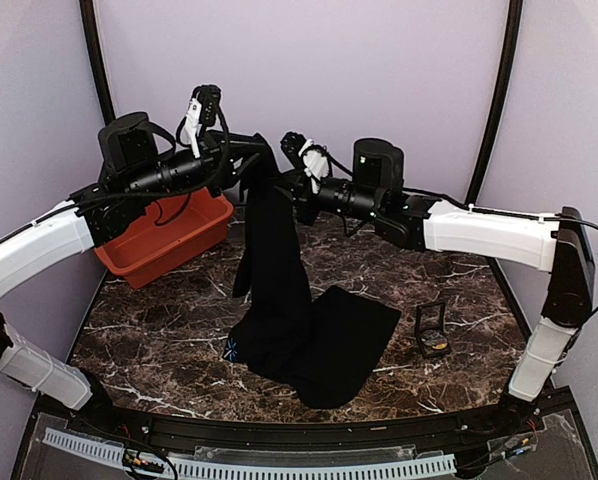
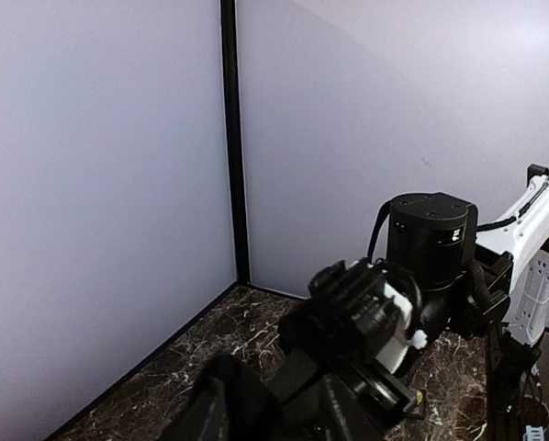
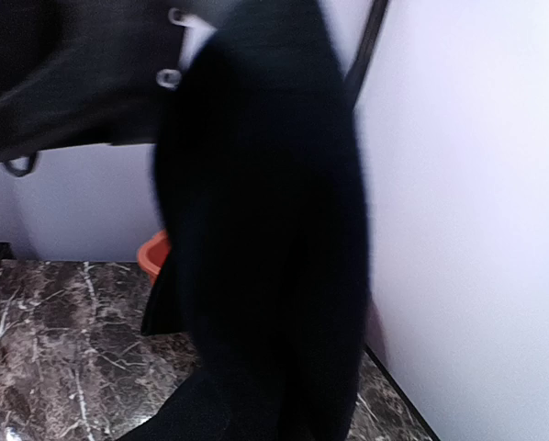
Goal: Pin the brooch onto the clothing
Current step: Pass from the left arm to the right
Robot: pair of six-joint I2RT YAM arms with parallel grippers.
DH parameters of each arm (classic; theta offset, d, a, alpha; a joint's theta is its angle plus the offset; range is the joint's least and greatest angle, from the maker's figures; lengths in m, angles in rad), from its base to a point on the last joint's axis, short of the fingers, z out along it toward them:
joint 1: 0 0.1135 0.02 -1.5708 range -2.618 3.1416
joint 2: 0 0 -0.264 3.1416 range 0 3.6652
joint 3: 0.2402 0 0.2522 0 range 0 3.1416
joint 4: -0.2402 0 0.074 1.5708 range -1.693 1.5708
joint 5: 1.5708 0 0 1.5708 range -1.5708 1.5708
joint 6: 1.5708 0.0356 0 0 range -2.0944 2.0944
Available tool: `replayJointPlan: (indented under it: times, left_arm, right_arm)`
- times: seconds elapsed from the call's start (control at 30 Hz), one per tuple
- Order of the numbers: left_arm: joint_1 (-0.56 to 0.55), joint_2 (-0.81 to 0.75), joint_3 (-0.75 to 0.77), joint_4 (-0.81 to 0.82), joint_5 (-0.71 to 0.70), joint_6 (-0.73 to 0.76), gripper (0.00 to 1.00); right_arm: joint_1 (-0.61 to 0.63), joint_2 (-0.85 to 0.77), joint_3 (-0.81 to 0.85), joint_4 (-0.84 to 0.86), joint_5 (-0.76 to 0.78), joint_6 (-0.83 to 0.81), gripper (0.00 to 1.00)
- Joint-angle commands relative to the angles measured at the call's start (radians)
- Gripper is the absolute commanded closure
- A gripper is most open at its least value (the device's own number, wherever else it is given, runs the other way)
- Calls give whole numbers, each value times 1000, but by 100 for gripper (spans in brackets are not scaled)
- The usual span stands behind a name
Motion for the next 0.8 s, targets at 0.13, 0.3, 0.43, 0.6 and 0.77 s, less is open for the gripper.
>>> replayJointPlan:
  times: [0.13, 0.3, 0.43, 0.6, 0.77]
  left_arm:
    - [-8, -110, -94, -43, -307, -106, 2]
    - [-6, -130, -210, -159, -397, -190, 1]
    - [-4, -103, -335, -154, -398, -252, 1]
    - [42, 2, -458, -69, -291, -404, 1]
    - [73, 111, -559, 16, -180, -630, 1]
  right_arm:
    - [-137, -54, -82, 96, 376, 65, 100]
    - [-197, -83, -170, 90, 482, 71, 100]
    - [-251, -143, -265, 113, 463, 103, 100]
    - [-298, -191, -322, 72, 492, 74, 100]
    - [-334, -224, -396, 80, 475, 85, 100]
